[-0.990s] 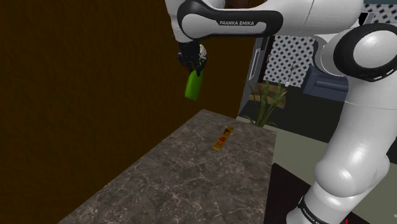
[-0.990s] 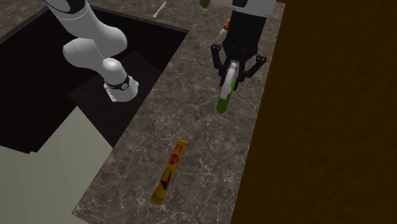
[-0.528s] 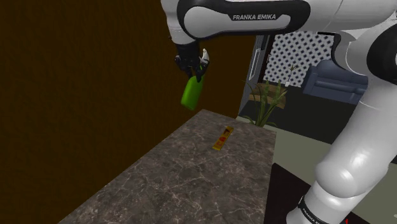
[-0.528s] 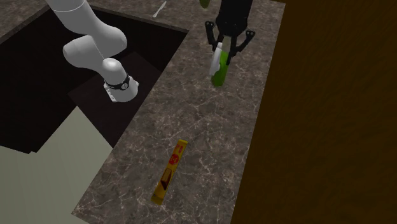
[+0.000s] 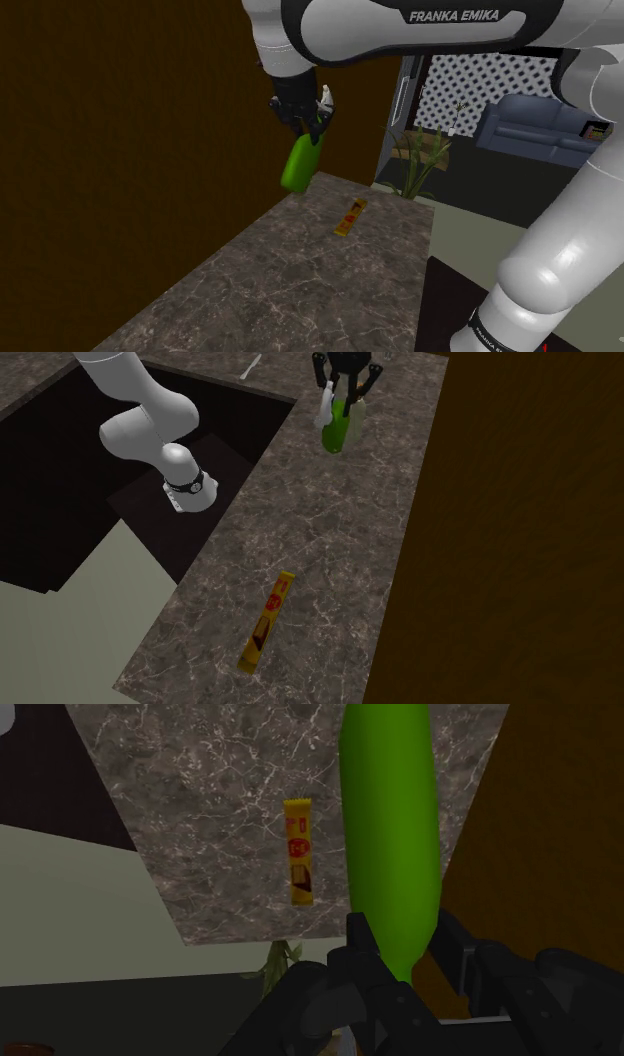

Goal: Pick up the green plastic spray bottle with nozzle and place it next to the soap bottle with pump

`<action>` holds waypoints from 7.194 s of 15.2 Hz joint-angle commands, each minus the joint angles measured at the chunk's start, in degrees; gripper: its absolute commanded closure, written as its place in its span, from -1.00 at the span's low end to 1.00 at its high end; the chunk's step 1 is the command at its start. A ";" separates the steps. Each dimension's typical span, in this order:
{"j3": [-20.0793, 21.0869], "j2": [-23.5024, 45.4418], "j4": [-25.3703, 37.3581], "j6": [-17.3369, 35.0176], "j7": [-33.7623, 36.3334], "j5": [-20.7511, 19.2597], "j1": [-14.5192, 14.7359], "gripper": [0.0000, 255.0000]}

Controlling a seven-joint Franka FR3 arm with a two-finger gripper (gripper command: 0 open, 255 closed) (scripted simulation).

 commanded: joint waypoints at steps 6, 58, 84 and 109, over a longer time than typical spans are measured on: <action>4.90 -2.15 0.40 -5.19 7.18 3.51 3.74 1.00; 16.36 32.61 5.59 -12.35 59.98 -7.71 40.60 1.00; 8.11 36.94 -7.47 4.16 64.63 -10.54 43.48 1.00; 4.70 37.86 -0.24 0.03 63.71 -9.42 49.63 -1.00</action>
